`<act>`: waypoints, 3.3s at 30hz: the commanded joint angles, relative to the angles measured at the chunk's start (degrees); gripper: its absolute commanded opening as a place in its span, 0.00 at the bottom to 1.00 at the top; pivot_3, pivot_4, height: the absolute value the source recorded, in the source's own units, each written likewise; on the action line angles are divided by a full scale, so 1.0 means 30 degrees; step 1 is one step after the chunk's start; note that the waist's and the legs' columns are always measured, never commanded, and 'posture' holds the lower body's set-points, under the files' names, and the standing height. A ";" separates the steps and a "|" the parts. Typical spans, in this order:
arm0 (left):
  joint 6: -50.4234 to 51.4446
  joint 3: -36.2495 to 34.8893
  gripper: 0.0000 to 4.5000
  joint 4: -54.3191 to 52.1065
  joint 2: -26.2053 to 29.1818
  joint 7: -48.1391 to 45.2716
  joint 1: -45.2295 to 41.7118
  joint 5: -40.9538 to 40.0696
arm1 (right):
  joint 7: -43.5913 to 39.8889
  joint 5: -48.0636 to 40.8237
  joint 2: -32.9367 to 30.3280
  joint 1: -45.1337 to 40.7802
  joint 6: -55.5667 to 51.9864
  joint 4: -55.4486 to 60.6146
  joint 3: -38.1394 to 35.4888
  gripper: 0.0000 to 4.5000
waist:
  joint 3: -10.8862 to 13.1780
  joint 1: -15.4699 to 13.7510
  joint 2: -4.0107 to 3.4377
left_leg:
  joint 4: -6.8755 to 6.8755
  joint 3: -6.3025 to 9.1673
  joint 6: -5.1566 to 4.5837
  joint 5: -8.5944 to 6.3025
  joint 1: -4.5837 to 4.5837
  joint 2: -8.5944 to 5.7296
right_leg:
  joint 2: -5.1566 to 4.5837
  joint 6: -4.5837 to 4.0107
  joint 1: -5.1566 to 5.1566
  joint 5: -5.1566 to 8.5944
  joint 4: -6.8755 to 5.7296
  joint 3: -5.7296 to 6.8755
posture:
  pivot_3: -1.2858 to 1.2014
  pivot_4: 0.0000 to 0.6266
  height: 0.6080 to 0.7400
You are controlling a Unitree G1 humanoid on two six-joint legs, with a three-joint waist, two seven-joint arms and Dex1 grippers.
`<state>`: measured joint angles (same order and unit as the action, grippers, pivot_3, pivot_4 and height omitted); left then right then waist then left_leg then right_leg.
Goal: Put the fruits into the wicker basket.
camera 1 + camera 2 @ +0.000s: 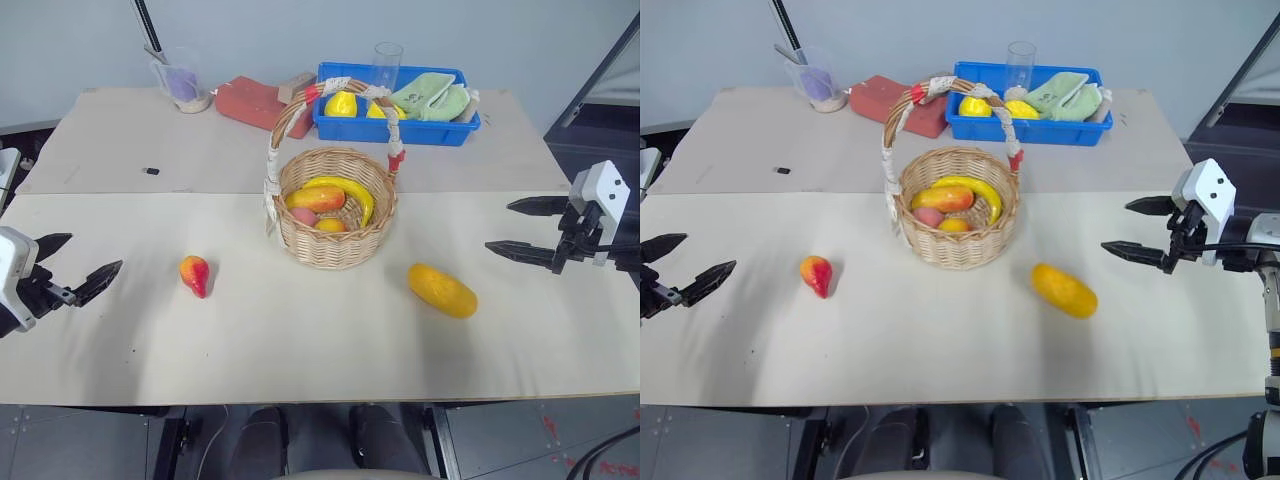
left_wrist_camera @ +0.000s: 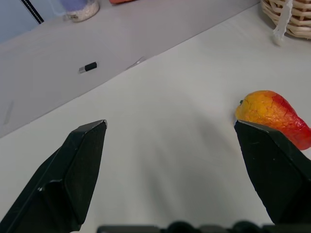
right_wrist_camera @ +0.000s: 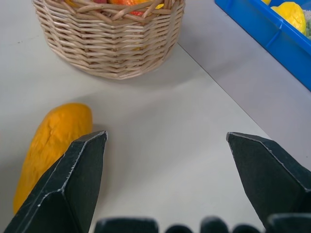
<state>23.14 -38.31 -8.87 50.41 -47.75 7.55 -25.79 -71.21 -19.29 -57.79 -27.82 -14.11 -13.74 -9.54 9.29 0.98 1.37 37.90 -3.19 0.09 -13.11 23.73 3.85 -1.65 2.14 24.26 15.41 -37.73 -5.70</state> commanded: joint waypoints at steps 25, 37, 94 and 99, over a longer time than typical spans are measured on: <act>0.3013 0.7659 1.00 -0.0978 -0.7436 0.8172 -0.3961 0.1650 | -0.1877 -0.5759 0.0136 -0.2092 -0.6295 0.8850 0.0975 0.97 | -0.0003 -0.0080 0.0007 | 0.0065 0.0051 -0.0002 -0.0001 0.0013 -0.0015 | 0.0003 0.0000 -0.0006 -0.0001 -0.0072 0.0003 | 0.52 0.24 0.94; 0.2043 0.7870 0.40 -0.0314 -0.7553 0.7854 -0.4529 0.2044 | -0.1453 -0.6766 0.0599 -0.2452 -0.6977 0.9477 0.0725 1.00 | -0.0003 -0.0081 0.0009 | 0.0069 0.0054 -0.0002 -0.0001 0.0013 -0.0016 | 0.0002 0.0001 -0.0007 -0.0001 -0.0078 0.0003 | 0.52 0.24 0.94; 0.2519 1.2949 0.99 -0.4288 -0.4311 -0.2672 -1.3877 -0.1586 | 0.2507 -0.6526 -0.1086 0.4117 -0.7018 1.2149 -0.3620 1.00 | -0.0004 -0.0464 0.0010 | 0.0330 0.0135 -0.0104 -0.0056 0.0131 -0.0015 | 0.0054 0.0031 -0.0016 0.0015 -0.0083 0.0013 | 0.52 0.24 0.94; 0.2626 1.2950 0.99 -0.4602 -0.3252 -0.3471 -1.3345 -0.1811 | 0.2833 -0.5291 -0.0957 0.5519 -0.6418 1.2609 -0.3194 1.00 | -0.0004 -0.0468 0.0010 | 0.0337 0.0135 -0.0103 -0.0056 0.0129 -0.0014 | 0.0056 0.0032 -0.0022 0.0016 -0.0082 0.0013 | 0.52 0.24 0.94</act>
<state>31.15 1.78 -20.61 39.96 -57.49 -32.53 -30.18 -63.34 -36.46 -60.20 -11.95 -35.13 22.34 -18.32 9.28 -0.43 1.40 38.92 -2.78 -0.21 -13.28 24.12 3.80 -1.49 2.25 24.19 15.47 -37.97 -5.65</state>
